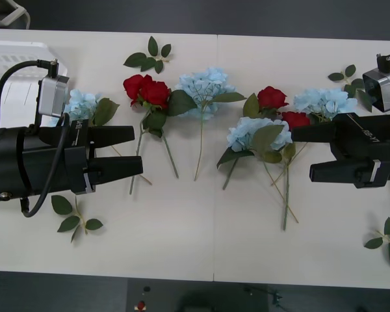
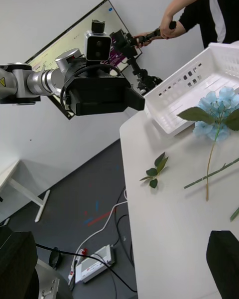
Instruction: Put the red flowers into the right box and the blue flowers into the left box
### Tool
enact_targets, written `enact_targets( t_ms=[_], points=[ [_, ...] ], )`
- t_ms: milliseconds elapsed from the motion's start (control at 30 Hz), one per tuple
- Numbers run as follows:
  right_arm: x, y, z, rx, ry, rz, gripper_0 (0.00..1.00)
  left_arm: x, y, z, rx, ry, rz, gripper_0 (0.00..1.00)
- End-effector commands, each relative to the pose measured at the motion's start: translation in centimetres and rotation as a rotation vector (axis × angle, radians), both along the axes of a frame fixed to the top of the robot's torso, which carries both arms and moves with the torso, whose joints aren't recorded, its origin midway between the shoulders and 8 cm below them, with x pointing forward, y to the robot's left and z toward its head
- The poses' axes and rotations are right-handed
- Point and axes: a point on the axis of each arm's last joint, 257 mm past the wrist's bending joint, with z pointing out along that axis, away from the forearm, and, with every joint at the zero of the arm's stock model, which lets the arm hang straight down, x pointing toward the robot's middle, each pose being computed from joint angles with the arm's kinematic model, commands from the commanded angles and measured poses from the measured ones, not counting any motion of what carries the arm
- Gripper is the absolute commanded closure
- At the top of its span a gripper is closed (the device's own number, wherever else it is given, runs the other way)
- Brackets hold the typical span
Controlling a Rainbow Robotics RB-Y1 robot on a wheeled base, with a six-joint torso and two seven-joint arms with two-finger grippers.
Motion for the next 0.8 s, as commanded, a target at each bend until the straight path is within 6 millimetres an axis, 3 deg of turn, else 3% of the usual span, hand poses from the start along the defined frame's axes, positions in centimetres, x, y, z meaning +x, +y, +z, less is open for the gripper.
enact_targets(
  t_ms=[33, 67, 200, 300, 433, 533, 700, 800],
  points=[
    [-1.1, 0.2, -2.7, 0.018, 0.104, -0.01, 0.0, -0.2, -0.1, 1.1, 0.01, -0.05, -0.013, 0.0],
    [-0.6, 0.0, -2.2, 0.02, 0.096, -0.02, 0.0, -0.4, 0.2, -2.0, -0.02, 0.049, 0.017, 0.0],
    [1.0, -0.8, -1.5, -0.029, 0.049, -0.061, 0.0, 0.0, 0.2, -1.1, -0.058, 0.051, 0.022, 0.0],
    [2.7, -1.9, -1.2, -0.088, 0.062, -0.126, 0.0, 1.5, 0.7, 0.0, -0.058, 0.016, 0.045, 0.0],
    [6.0, -4.3, -1.8, -0.191, 0.302, -0.317, 0.0, 6.6, 3.2, 0.7, -0.021, -0.036, 0.121, 0.0],
    [8.2, -6.4, -3.1, -0.256, 0.52, -0.497, 0.0, 10.4, 4.6, -0.7, 0.044, 0.0, 0.148, 0.0],
    [10.5, -9.2, -5.2, -0.277, 0.884, -0.795, 0.0, 15.0, 5.0, -3.1, 0.084, 0.14, 0.162, 0.0],
    [11.7, -9.7, -6.6, -0.26, 1.028, -0.919, 0.0, 16.8, 4.3, -4.2, 0.088, 0.26, 0.172, 0.0]
  ],
)
